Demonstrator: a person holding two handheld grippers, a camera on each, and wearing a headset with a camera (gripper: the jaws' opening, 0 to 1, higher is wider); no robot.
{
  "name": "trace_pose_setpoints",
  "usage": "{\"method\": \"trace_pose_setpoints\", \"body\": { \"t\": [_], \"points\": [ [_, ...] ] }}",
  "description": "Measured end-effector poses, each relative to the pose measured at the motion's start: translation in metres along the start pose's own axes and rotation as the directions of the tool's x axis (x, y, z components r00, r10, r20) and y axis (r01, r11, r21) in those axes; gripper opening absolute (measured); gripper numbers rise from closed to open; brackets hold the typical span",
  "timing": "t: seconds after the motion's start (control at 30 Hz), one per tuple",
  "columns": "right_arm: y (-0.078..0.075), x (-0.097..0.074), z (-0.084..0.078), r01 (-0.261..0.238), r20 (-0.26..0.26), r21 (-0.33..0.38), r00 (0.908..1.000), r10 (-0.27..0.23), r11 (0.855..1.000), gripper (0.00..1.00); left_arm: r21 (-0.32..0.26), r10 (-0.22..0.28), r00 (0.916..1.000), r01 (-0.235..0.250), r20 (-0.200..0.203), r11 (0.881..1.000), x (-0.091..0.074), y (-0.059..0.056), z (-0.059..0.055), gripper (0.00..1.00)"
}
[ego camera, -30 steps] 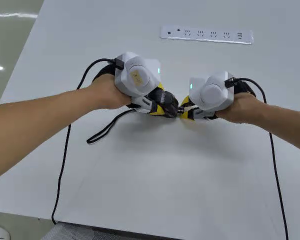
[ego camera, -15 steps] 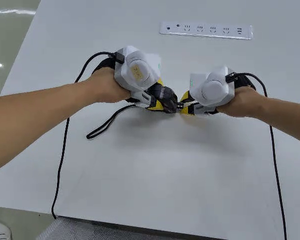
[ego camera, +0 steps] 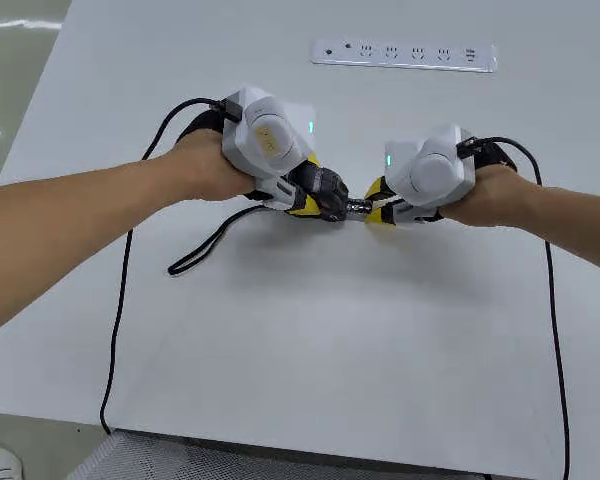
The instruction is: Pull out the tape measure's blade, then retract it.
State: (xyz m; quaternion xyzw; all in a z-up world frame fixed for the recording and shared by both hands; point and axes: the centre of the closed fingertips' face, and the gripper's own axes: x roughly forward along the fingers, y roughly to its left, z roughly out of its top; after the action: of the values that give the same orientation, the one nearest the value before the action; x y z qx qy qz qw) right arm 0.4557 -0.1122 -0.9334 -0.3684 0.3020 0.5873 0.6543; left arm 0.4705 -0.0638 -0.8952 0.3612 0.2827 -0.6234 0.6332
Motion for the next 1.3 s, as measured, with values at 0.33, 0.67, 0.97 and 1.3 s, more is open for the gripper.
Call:
{"method": "trace_pose_setpoints", "body": {
  "t": [0.33,0.67,0.97,1.3],
  "points": [
    [0.001,-0.006,-0.010,0.007,-0.003,0.009,1.0000,-0.007,1.000,0.13,0.002,0.001,1.0000,-0.001,-0.004,1.000,0.001,0.000,0.002,0.31],
    [0.002,-0.015,-0.023,0.010,-0.014,0.030,0.9999,-0.010,1.000,0.13,0.010,0.000,0.9999,0.001,-0.011,1.000,0.001,-0.001,0.003,0.31],
    [0.005,-0.025,-0.036,0.008,-0.027,0.049,0.9996,-0.006,0.999,0.12,0.015,-0.001,0.9998,0.001,-0.020,1.000,0.000,-0.002,0.003,0.31],
    [0.007,-0.038,-0.054,0.009,-0.040,0.079,0.9992,-0.006,0.997,0.12,0.020,-0.005,0.9996,0.006,-0.029,1.000,0.000,-0.002,0.002,0.31]
  ]
}}
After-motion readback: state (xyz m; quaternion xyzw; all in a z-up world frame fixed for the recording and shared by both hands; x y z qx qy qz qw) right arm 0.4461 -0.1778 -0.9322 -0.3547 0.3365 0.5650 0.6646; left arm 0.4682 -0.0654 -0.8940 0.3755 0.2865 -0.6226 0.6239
